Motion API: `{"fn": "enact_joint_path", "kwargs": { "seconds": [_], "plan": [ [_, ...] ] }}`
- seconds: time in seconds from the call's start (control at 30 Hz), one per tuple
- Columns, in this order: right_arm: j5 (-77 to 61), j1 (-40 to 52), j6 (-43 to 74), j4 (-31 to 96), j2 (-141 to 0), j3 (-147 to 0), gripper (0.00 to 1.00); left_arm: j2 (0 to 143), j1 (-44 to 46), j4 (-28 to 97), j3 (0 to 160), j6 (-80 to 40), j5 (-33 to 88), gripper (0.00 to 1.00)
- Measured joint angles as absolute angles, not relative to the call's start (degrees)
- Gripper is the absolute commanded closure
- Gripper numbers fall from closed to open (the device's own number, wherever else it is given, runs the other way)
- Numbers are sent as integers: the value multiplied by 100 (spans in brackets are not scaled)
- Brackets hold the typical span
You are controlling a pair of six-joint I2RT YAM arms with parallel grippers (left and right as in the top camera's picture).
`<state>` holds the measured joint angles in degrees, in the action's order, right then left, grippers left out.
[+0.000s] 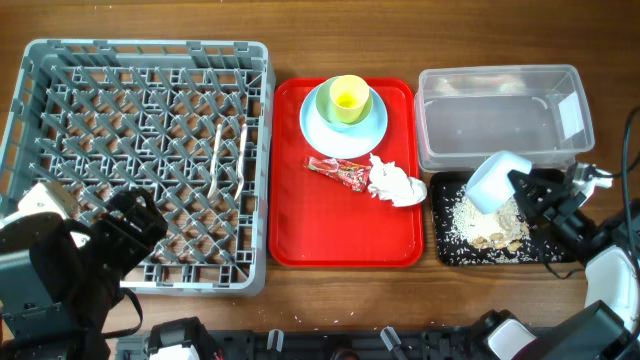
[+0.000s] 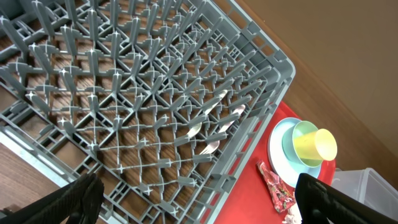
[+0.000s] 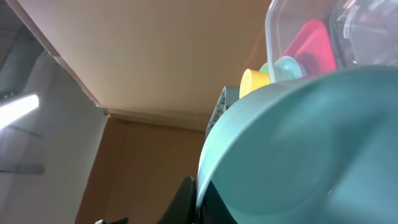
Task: Sort waste into correct bins and load items into the dishwasher rack
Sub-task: 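Tip the bowl over the black tray to dump the rice, then carry the empty blue bowl back and lower it onto the red tray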
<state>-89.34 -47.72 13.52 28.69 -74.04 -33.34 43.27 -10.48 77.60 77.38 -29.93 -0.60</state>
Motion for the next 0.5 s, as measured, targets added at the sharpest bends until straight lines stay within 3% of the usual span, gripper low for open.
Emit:
{"fn": "enact_joint_path", "kwargs": {
  "seconds": [0.3,0.5],
  "plan": [
    [-8932,-4764,2639,1892,-7387,-3315,96,4327,-1048,7765,7738,-2993,-62,0],
    [-8698,-4119,5376,-1756,-6331,-3446,95,4327,-1048,7758,7738,-2991,-62,0]
  ]
}}
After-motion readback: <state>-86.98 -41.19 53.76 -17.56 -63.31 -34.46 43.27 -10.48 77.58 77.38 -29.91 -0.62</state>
